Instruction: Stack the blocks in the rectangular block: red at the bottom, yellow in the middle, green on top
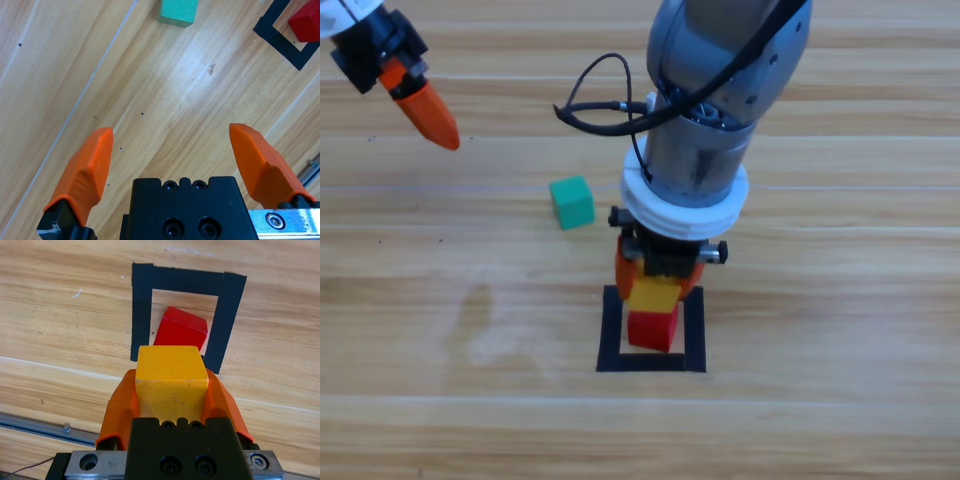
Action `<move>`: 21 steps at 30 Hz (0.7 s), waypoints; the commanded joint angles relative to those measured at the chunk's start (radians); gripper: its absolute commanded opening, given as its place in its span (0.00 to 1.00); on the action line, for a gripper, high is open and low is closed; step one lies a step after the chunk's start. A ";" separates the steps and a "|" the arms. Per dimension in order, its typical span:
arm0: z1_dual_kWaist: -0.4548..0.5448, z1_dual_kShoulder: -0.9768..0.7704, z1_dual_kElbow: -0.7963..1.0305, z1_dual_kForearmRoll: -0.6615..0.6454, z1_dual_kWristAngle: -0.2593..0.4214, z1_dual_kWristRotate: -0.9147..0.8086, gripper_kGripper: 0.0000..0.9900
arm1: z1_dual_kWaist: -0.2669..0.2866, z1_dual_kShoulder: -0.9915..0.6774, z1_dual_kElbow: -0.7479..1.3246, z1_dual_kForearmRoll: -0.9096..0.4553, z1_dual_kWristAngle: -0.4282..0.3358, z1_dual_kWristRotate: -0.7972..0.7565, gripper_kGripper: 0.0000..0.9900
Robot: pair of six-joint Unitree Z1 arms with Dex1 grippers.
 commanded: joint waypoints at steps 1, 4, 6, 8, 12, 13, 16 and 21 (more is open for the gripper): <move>0.022 0.047 0.003 0.007 0.003 0.009 1.00 | 0.019 0.048 -0.053 0.013 -0.052 0.022 0.02; 0.022 0.056 0.008 0.007 0.000 0.007 1.00 | 0.019 0.062 -0.076 0.017 -0.061 0.045 0.02; 0.022 0.061 0.008 0.005 -0.008 0.007 1.00 | 0.019 0.069 -0.084 0.019 -0.069 0.055 0.02; 0.022 0.065 0.005 0.005 -0.017 0.007 1.00 | 0.019 0.072 -0.084 0.020 -0.078 0.073 0.02; 0.022 0.077 -0.015 0.005 -0.025 0.010 1.00 | 0.019 0.075 -0.084 0.025 -0.082 0.105 0.02; 0.022 0.079 -0.021 0.005 -0.025 0.010 1.00 | 0.019 0.075 -0.084 0.027 -0.087 0.111 0.02; 0.022 0.077 -0.047 0.007 -0.023 0.027 1.00 | 0.019 0.078 -0.082 0.030 -0.098 0.131 0.02; 0.027 0.082 -0.103 0.031 -0.020 0.061 1.00 | 0.019 0.094 -0.082 0.030 -0.084 0.164 0.02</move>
